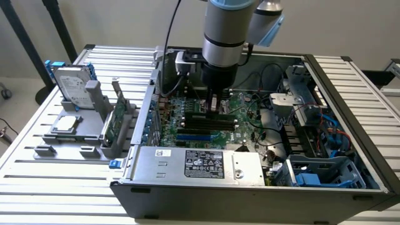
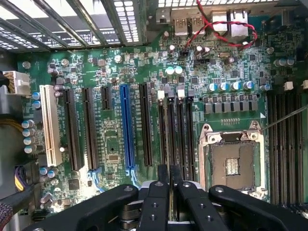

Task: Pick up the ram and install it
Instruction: 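Insert the ram into the slot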

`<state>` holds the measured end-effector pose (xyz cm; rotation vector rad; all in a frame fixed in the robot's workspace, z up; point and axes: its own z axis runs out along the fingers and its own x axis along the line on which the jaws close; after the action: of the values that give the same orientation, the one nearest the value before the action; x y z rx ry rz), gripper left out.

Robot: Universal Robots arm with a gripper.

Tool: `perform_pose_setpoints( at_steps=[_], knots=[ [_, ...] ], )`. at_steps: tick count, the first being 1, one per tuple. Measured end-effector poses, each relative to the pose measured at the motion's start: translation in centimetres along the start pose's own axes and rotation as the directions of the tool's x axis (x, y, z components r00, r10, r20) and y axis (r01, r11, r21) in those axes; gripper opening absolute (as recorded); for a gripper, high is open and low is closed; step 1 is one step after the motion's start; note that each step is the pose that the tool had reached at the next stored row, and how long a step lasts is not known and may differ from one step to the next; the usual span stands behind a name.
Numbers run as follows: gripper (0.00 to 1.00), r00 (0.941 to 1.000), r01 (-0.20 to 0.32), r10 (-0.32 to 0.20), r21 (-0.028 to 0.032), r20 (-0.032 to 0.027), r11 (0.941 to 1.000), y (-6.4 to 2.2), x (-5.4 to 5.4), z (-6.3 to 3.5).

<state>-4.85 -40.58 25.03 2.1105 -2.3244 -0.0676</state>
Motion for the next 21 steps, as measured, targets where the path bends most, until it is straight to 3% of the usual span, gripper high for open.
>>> perform_pose_setpoints(
  at_steps=[6, 10, 15, 21],
  knots=[
    [0.14, 1.0000, 0.000, 0.000, -0.0020, -0.0012, 1.0000, -0.19, 0.14, 0.07],
    [0.14, 1.0000, 0.000, 0.000, -0.0007, -0.0084, 1.0000, -0.18, 0.01, 0.13],
    [0.14, 0.9999, 0.002, -0.002, 0.0002, -0.0122, 1.0000, -0.18, -0.15, 0.28],
    [0.14, 0.9998, 0.016, -0.016, 0.0096, -0.0127, 0.9998, -0.16, -0.35, 0.60]
  ],
)
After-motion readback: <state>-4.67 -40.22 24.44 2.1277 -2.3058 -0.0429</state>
